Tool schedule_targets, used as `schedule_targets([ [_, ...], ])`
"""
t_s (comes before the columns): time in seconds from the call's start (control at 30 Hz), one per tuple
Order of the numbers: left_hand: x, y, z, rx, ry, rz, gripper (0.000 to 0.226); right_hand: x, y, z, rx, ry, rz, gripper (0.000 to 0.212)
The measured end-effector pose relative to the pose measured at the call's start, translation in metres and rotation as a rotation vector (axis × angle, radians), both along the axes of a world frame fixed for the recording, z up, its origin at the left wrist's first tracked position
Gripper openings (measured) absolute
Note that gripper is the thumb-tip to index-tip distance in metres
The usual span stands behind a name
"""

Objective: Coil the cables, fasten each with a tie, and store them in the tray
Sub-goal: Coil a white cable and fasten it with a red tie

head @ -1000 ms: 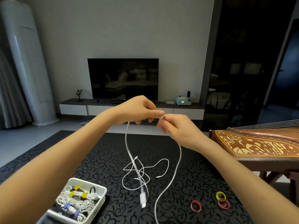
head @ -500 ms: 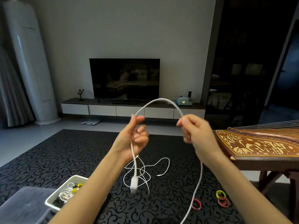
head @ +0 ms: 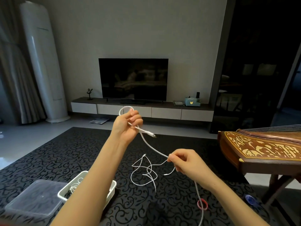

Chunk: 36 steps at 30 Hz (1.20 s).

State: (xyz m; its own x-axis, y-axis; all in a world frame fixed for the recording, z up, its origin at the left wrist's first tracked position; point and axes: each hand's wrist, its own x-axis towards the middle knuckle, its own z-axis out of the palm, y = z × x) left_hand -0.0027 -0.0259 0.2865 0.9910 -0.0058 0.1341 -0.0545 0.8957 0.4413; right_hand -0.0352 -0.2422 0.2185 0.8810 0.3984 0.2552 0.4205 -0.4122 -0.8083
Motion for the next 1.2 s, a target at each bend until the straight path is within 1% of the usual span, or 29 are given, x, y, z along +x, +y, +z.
schedule_targets([
  [0.1, 0.003, 0.014, 0.011, 0.212, 0.009, 0.194, 0.031, 0.000, -0.011, -0.013, -0.006, 0.191, 0.062, 0.020],
  [0.17, 0.003, 0.023, 0.015, 0.453, -0.034, 0.377, 0.027, 0.000, -0.017, -0.019, 0.028, 0.278, 0.043, 0.022],
  [0.2, 0.002, 0.025, 0.015, 0.620, -0.063, 0.466, 0.026, -0.001, -0.017, -0.021, 0.031, 0.270, 0.009, 0.023],
  [0.23, 0.000, 0.023, 0.014, 0.817, -0.089, 0.542, 0.026, -0.001, -0.017, -0.022, 0.003, 0.209, -0.037, 0.022],
  [0.3, -0.002, 0.011, 0.007, 1.220, -0.139, 0.631, 0.027, -0.005, -0.012, -0.017, -0.134, -0.032, -0.106, 0.020],
  [0.33, -0.004, 0.001, 0.002, 1.378, -0.173, 0.622, 0.027, -0.009, -0.008, -0.012, -0.191, -0.165, -0.109, 0.018],
  [0.37, -0.005, -0.010, -0.003, 1.489, -0.203, 0.569, 0.029, -0.013, -0.003, -0.005, -0.235, -0.287, -0.110, 0.017],
  [0.4, -0.006, -0.019, -0.007, 1.546, -0.210, 0.474, 0.032, -0.016, 0.001, 0.003, -0.285, -0.402, -0.128, 0.017],
  [0.43, -0.007, -0.026, -0.010, 1.553, -0.198, 0.346, 0.038, -0.017, 0.005, 0.011, -0.340, -0.505, -0.163, 0.019],
  [0.47, -0.010, -0.032, -0.013, 1.517, -0.170, 0.202, 0.047, -0.018, 0.007, 0.017, -0.390, -0.583, -0.210, 0.021],
  [0.5, -0.012, -0.036, -0.012, 1.468, -0.147, 0.069, 0.057, -0.017, 0.009, 0.025, -0.416, -0.633, -0.257, 0.023],
  [0.57, -0.014, -0.039, -0.014, 1.382, -0.152, -0.138, 0.077, -0.015, 0.007, 0.038, -0.396, -0.653, -0.304, 0.023],
  [0.6, -0.016, -0.039, -0.016, 1.345, -0.186, -0.220, 0.079, -0.015, 0.005, 0.042, -0.344, -0.626, -0.287, 0.021],
  [0.63, -0.017, -0.038, -0.017, 1.317, -0.232, -0.286, 0.074, -0.014, 0.003, 0.047, -0.267, -0.581, -0.246, 0.019],
  [0.67, -0.018, -0.037, -0.018, 1.310, -0.275, -0.335, 0.065, -0.013, 0.000, 0.051, -0.194, -0.534, -0.204, 0.019],
  [0.7, -0.020, -0.036, -0.020, 1.328, -0.308, -0.362, 0.052, -0.013, -0.001, 0.055, -0.141, -0.501, -0.178, 0.018],
  [0.77, -0.023, -0.036, -0.023, 1.401, -0.333, -0.364, 0.020, -0.012, -0.001, 0.060, -0.098, -0.471, -0.165, 0.015],
  [0.8, -0.023, -0.037, -0.025, 1.417, -0.332, -0.352, 0.012, -0.011, -0.001, 0.062, -0.093, -0.463, -0.168, 0.014],
  [0.87, -0.024, -0.041, -0.031, 1.393, -0.330, -0.327, 0.016, -0.009, 0.001, 0.064, -0.096, -0.450, -0.181, 0.016],
  [0.9, -0.023, -0.043, -0.033, 1.383, -0.338, -0.314, 0.014, -0.008, 0.002, 0.065, -0.102, -0.440, -0.186, 0.018],
  [0.97, -0.022, -0.047, -0.038, 1.391, -0.382, -0.285, 0.011, -0.005, 0.004, 0.065, -0.100, -0.407, -0.192, 0.021],
  [1.03, -0.022, -0.051, -0.042, 1.363, -0.421, -0.257, 0.014, -0.002, 0.005, 0.065, -0.085, -0.381, -0.197, 0.022],
  [1.1, -0.023, -0.055, -0.045, 1.222, -0.402, -0.263, 0.018, 0.000, 0.005, 0.067, -0.082, -0.373, -0.196, 0.022],
  [1.17, -0.026, -0.059, -0.047, 1.046, -0.357, -0.320, 0.025, 0.004, 0.004, 0.068, -0.123, -0.394, -0.205, 0.023],
  [1.2, -0.027, -0.060, -0.049, 1.008, -0.357, -0.346, 0.029, 0.005, 0.003, 0.068, -0.142, -0.400, -0.205, 0.024],
])
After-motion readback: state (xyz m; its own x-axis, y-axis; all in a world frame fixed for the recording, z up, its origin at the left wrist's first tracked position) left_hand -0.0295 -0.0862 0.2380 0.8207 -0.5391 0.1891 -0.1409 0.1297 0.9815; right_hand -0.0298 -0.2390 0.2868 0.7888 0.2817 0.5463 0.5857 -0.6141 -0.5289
